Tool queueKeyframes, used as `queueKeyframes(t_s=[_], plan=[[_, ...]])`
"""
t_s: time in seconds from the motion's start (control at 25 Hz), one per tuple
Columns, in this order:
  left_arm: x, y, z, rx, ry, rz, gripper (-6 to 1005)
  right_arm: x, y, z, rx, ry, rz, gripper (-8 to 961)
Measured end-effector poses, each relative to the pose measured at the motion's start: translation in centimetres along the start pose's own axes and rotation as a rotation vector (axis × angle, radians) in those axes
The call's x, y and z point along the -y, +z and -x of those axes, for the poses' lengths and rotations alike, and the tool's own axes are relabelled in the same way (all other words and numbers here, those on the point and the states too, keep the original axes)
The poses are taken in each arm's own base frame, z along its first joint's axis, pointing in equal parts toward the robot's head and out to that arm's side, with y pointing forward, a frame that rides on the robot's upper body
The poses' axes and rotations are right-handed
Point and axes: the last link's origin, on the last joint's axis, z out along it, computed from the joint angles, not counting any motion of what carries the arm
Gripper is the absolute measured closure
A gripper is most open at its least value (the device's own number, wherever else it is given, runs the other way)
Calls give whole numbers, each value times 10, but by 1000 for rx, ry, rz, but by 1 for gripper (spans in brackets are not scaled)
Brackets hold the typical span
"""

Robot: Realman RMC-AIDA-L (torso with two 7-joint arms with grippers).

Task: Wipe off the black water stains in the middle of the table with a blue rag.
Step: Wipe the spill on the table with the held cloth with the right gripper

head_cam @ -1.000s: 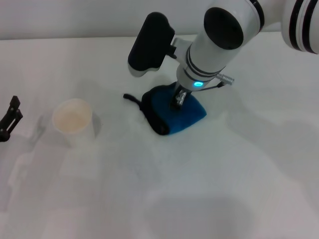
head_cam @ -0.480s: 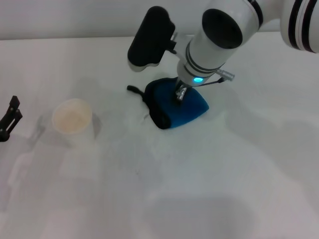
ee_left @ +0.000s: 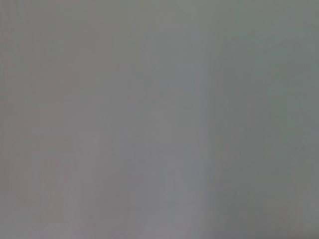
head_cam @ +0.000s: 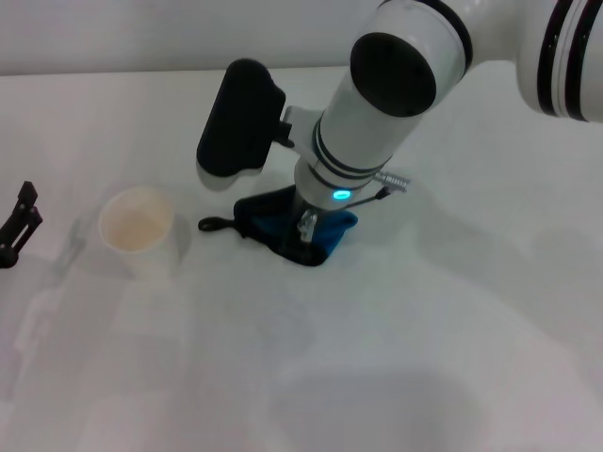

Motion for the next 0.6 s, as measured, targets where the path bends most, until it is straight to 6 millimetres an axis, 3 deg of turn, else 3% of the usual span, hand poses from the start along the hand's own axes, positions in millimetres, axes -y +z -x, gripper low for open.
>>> queueKeyframes(t_s=[0.6], plan=[[0, 2, -1, -4, 1, 4, 112, -36, -9, 1, -38, -102, 210, 861]])
